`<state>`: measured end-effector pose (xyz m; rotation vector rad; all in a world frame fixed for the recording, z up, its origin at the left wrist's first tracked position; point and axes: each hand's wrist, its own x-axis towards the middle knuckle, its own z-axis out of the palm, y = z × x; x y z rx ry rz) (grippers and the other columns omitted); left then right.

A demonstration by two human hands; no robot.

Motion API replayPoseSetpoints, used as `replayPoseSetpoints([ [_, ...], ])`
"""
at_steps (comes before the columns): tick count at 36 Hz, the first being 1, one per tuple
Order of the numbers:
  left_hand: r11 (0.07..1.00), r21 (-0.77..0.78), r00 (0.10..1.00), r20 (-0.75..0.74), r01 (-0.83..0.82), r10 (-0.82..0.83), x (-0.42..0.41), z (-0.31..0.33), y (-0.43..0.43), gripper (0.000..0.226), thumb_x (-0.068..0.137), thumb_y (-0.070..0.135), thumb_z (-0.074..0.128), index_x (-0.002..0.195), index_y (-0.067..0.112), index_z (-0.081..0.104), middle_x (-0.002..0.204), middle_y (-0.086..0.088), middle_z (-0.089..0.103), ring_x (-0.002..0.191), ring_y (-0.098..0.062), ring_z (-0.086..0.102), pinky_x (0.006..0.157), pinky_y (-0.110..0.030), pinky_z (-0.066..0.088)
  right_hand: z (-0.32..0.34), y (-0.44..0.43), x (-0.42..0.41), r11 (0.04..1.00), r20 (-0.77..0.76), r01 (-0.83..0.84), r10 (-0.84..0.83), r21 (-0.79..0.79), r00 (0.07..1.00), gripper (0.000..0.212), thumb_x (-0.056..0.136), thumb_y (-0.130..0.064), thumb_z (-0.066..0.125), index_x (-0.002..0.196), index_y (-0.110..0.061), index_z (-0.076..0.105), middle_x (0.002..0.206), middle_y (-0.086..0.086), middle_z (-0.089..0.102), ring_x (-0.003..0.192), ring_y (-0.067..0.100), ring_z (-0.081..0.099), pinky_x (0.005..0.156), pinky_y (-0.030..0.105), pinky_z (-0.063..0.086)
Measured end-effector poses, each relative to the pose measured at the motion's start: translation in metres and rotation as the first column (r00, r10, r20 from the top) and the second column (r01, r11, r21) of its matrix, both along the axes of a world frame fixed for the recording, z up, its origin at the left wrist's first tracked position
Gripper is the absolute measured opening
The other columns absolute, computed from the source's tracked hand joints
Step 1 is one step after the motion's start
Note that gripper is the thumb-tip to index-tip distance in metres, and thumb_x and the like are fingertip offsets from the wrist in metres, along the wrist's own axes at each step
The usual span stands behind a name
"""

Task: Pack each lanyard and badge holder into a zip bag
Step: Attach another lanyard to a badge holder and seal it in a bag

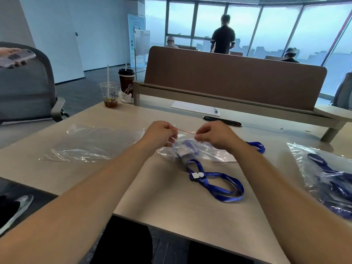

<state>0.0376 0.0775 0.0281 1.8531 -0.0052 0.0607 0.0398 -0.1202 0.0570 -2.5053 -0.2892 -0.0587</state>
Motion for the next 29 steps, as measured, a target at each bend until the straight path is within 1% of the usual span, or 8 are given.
replayPoseSetpoints([
  [4,1.000,-0.007,1.000,-0.020,-0.007,0.007,0.000,-0.001,0.000,0.013,0.096,0.007,0.058,0.085,0.005,0.067,0.085,-0.015,0.069,0.067,-0.023,0.065,0.062,-0.031,0.057,-0.001,0.009,0.000,0.999,-0.033,-0.019,0.020,0.041,0.999,0.017,0.090,-0.017,0.072,0.106,-0.010,0.074,0.097,0.003,0.073,0.085,0.013,0.068,0.072,0.024,0.052],
  [6,1.000,-0.008,0.999,-0.033,-0.017,0.017,0.000,-0.001,0.002,0.013,0.096,0.008,0.059,0.088,0.004,0.067,0.084,-0.015,0.069,0.065,-0.023,0.065,0.060,-0.029,0.057,-0.002,0.011,0.001,0.998,-0.044,-0.019,0.022,0.058,0.999,0.016,0.090,-0.016,0.071,0.105,-0.010,0.073,0.096,0.004,0.072,0.084,0.014,0.067,0.072,0.024,0.052],
  [11,0.999,-0.019,0.998,-0.050,-0.037,0.036,-0.001,-0.001,0.006,0.012,0.097,0.011,0.059,0.100,0.001,0.066,0.087,-0.013,0.071,0.071,-0.024,0.068,0.067,-0.031,0.060,-0.002,0.015,0.002,0.997,-0.060,-0.020,0.024,0.077,0.998,0.009,0.091,-0.014,0.070,0.100,-0.011,0.072,0.095,0.005,0.071,0.085,0.016,0.066,0.068,0.022,0.050],
  [16,0.999,-0.043,0.999,-0.036,-0.030,0.029,-0.003,-0.001,0.009,0.011,0.099,0.008,0.055,0.094,0.004,0.064,0.087,-0.015,0.072,0.072,-0.025,0.070,0.066,-0.032,0.061,-0.002,0.019,0.002,0.997,-0.078,-0.041,0.046,0.061,0.996,0.005,0.092,-0.013,0.069,0.097,-0.013,0.070,0.095,0.005,0.070,0.087,0.018,0.065,0.066,0.022,0.048],
  [18,0.998,-0.057,1.000,-0.020,-0.020,0.019,-0.003,-0.002,0.010,0.010,0.097,0.006,0.057,0.090,0.004,0.064,0.087,-0.017,0.071,0.072,-0.025,0.069,0.068,-0.033,0.061,0.000,0.021,0.002,0.996,-0.080,-0.043,0.049,0.072,0.996,0.006,0.091,-0.013,0.070,0.097,-0.012,0.070,0.094,0.005,0.070,0.085,0.016,0.065,0.064,0.021,0.047],
  [21,0.999,-0.036,0.999,0.030,-0.013,0.014,-0.002,-0.002,0.011,0.012,0.095,0.005,0.060,0.084,0.008,0.066,0.084,-0.013,0.070,0.078,-0.025,0.068,0.074,-0.035,0.060,0.003,0.026,0.001,0.994,-0.077,-0.065,0.072,0.090,0.994,0.010,0.091,-0.014,0.071,0.100,-0.011,0.072,0.094,0.003,0.071,0.086,0.016,0.066,0.065,0.020,0.047],
  [24,1.000,-0.016,0.997,0.082,-0.016,0.017,-0.004,-0.001,0.010,0.013,0.093,0.004,0.063,0.082,0.009,0.067,0.081,-0.010,0.068,0.076,-0.022,0.066,0.073,-0.032,0.059,0.005,0.033,0.001,0.992,-0.072,-0.082,0.090,0.100,0.993,0.009,0.091,-0.015,0.071,0.099,-0.013,0.073,0.093,0.002,0.072,0.086,0.016,0.067,0.065,0.020,0.048],
  [29,0.993,0.087,0.984,0.166,-0.080,0.064,-0.007,0.001,0.010,0.010,0.092,0.008,0.065,0.083,0.011,0.069,0.080,-0.009,0.069,0.071,-0.019,0.063,0.072,-0.031,0.056,0.008,0.043,0.001,0.985,-0.073,-0.096,0.108,0.145,0.991,0.012,0.091,-0.016,0.070,0.101,-0.011,0.074,0.094,0.004,0.072,0.086,0.018,0.067,0.068,0.021,0.051],
])
